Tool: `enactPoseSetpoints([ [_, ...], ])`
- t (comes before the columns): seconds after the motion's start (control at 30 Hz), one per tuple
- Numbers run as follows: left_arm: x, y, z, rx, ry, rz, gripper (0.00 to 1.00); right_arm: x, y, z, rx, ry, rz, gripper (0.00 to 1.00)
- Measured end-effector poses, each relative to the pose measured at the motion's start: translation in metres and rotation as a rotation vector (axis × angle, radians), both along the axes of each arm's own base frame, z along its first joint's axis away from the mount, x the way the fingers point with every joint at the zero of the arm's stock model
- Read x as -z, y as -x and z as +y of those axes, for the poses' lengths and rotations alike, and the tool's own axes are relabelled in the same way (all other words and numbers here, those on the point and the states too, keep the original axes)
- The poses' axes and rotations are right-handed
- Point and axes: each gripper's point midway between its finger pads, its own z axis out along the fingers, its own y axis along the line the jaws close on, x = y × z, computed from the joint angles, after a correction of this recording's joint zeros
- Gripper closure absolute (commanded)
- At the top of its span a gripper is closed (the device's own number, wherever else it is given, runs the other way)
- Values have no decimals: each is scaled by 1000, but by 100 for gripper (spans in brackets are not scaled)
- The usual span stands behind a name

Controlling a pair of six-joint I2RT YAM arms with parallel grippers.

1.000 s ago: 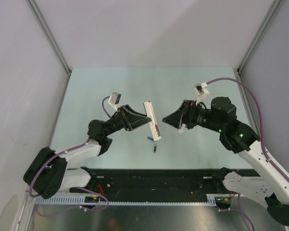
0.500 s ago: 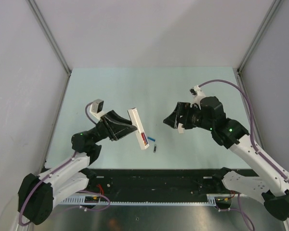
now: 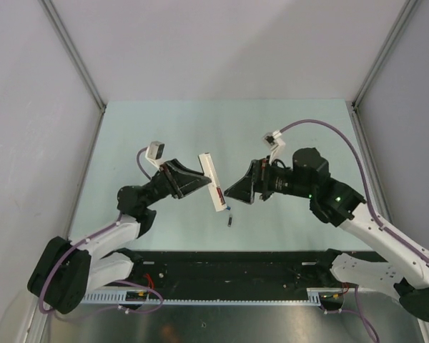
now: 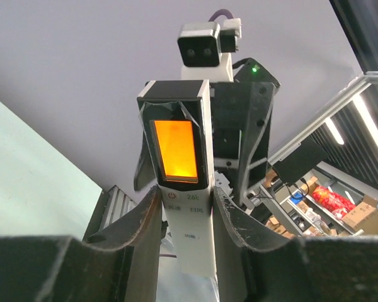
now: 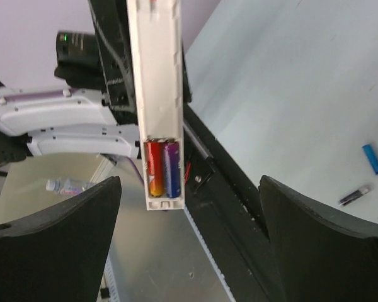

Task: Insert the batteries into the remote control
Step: Adjust the remote control.

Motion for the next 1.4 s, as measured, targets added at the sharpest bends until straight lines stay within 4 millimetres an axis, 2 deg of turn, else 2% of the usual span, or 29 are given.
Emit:
enactPoseSetpoints([
  [0.2,0,-12,-4,-15,0,21,100,13,10,21,-61,38,26,10],
  [0.47,-2,-15,-5,-18,3,21,100,14,6,31,-70,42,19,27],
  [0.5,-1,-15,-5,-18,2,23,100,14,5,33,-70,39,18,30],
  [0.6,0,-16,-5,-21,2,28,100,17,2,38,-76,42,16,49],
  [0.7,-1,-17,-5,-24,2,28,100,20,1,43,-88,43,28,61],
  [0.87,0,-20,-5,-33,7,41,99,16,1,47,-104,33,21,72],
  [0.93,0,-21,-5,-34,7,44,96,16,2,47,-105,32,22,81],
  [1.03,0,-21,-6,-32,9,50,74,16,2,47,-105,33,22,97],
  [1.07,1,-22,-6,-31,9,51,66,16,2,47,-104,33,22,100],
  [1.1,1,-22,-6,-29,10,55,53,16,1,47,-104,35,22,100],
  [1.17,0,-23,-6,-28,11,58,44,16,2,46,-106,44,23,100],
  [1.27,0,-25,-7,-25,12,68,40,14,3,44,-109,60,16,100],
  [1.4,1,-26,-8,-24,11,73,39,10,3,40,-106,84,1,100],
])
